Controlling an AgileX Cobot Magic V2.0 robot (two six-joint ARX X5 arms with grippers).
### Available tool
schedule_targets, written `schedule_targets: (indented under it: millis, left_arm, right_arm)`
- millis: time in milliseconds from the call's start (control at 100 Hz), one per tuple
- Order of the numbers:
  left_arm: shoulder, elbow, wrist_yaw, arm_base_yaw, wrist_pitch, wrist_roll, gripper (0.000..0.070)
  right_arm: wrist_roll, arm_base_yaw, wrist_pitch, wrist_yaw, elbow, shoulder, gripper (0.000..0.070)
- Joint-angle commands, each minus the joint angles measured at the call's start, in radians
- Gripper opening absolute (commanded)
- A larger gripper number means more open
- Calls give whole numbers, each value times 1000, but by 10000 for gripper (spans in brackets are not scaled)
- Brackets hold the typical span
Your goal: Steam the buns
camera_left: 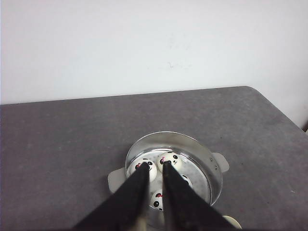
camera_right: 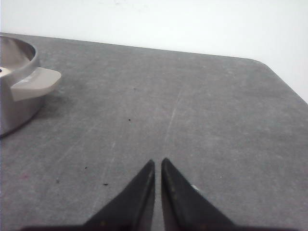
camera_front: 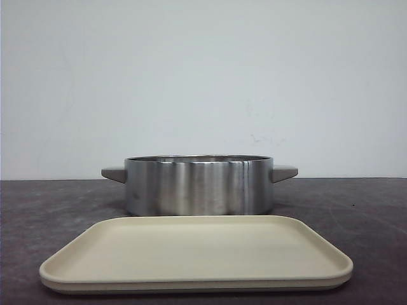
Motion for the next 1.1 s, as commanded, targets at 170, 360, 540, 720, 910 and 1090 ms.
schedule_targets:
  millis: [170,360,540,720,910,1090]
  left_arm:
    - [5,16,-2,-6,4,9,0]
    - [5,16,-2,-6,4,9,0]
    - [5,16,-2,-6,4,9,0]
    - [4,16,-3,-6,-4,23,0]
    - [-57,-10,-1,58,-9,63,0]
    - [-222,-304,51,182,212,67,0]
  right_arm:
    - [-10,-1,10,0,-3,0,17]
    - [-10,-1,10,0,-3,0,17]
    - [-10,-1,10,0,-3,0,17]
    - [-10,-1,10,0,-3,0,17]
    - [-10,-1,10,0,-3,0,17]
    - [-10,-1,10,0,-3,0,17]
